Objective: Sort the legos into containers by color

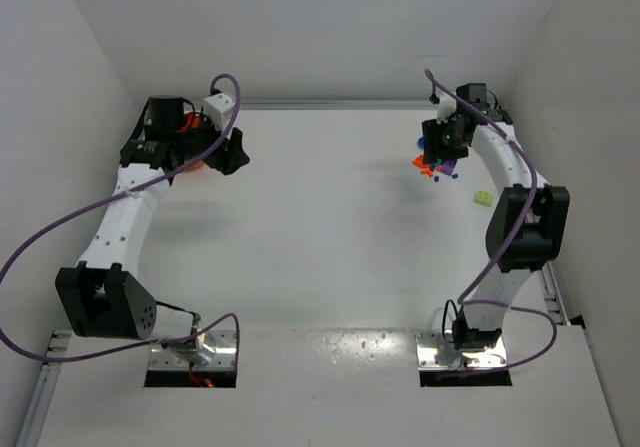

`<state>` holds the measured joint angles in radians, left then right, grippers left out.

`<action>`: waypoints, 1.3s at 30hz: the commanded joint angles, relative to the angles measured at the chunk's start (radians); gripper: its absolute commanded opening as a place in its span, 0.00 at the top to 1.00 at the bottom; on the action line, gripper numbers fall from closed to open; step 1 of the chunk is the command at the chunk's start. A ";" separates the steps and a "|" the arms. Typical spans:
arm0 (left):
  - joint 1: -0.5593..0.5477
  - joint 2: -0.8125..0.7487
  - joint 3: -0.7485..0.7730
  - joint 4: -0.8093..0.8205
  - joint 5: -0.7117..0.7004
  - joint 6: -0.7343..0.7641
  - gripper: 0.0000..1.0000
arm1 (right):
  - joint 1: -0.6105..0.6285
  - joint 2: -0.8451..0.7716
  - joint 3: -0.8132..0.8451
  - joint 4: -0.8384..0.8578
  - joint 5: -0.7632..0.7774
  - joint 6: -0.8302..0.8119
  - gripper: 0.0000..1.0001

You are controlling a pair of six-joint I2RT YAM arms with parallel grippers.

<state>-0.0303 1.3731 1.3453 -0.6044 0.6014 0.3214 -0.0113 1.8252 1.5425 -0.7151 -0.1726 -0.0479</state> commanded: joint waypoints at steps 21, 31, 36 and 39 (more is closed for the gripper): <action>-0.077 -0.011 -0.041 0.161 -0.060 -0.150 0.33 | -0.055 0.236 0.074 0.101 0.335 0.374 0.40; -0.077 -0.011 -0.041 0.170 -0.060 -0.150 0.33 | -0.073 0.321 0.142 0.101 0.361 0.404 0.40; -0.077 0.009 -0.041 0.180 -0.060 -0.150 0.33 | -0.091 0.371 0.191 0.101 0.371 0.404 0.40; -0.077 0.018 -0.041 0.180 -0.060 -0.150 0.33 | -0.092 0.385 0.212 0.092 0.361 0.404 0.40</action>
<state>-0.0986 1.3804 1.3029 -0.4610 0.5304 0.1814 -0.0944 2.1952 1.7004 -0.6304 0.1757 0.3401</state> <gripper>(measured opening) 0.667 0.601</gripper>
